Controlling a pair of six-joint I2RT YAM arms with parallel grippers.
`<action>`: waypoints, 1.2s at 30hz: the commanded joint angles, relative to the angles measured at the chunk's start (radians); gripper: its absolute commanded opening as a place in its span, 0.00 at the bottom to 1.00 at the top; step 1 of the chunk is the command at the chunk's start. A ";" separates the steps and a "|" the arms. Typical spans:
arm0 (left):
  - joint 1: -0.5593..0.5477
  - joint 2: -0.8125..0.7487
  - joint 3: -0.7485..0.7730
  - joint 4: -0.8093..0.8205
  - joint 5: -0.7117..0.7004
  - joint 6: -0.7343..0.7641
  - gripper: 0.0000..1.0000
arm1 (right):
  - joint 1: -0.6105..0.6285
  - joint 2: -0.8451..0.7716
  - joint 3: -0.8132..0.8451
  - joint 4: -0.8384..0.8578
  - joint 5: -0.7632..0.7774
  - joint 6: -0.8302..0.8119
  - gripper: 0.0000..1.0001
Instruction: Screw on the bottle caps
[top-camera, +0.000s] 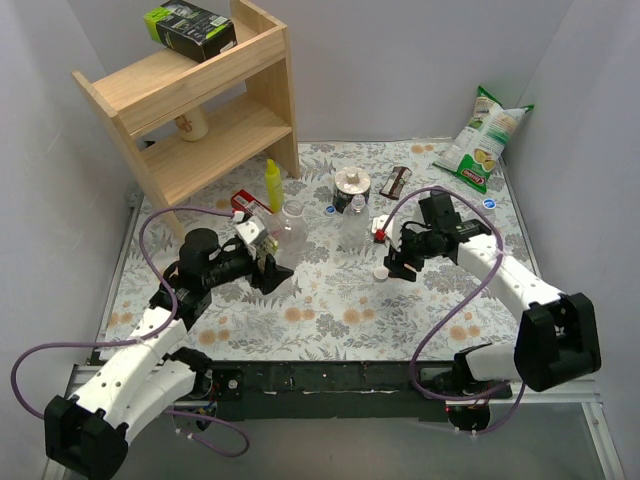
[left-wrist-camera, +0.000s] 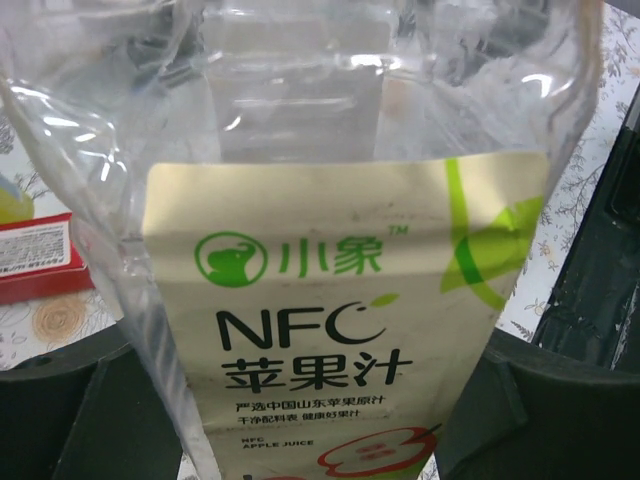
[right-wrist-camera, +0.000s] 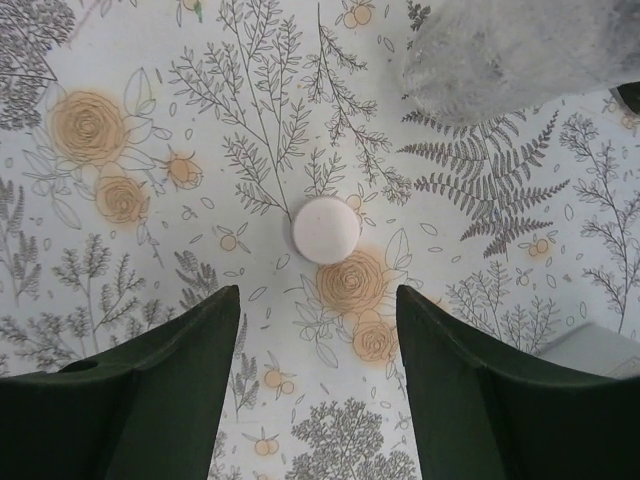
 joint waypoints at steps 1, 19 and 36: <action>0.077 -0.030 -0.015 0.016 0.056 -0.047 0.00 | 0.028 0.109 -0.029 0.143 0.076 -0.059 0.71; 0.154 -0.043 -0.086 0.119 0.053 -0.111 0.00 | 0.114 0.321 0.010 0.216 0.142 -0.042 0.73; 0.155 -0.013 -0.098 0.145 0.079 -0.124 0.00 | 0.116 0.358 0.024 0.207 0.113 -0.048 0.59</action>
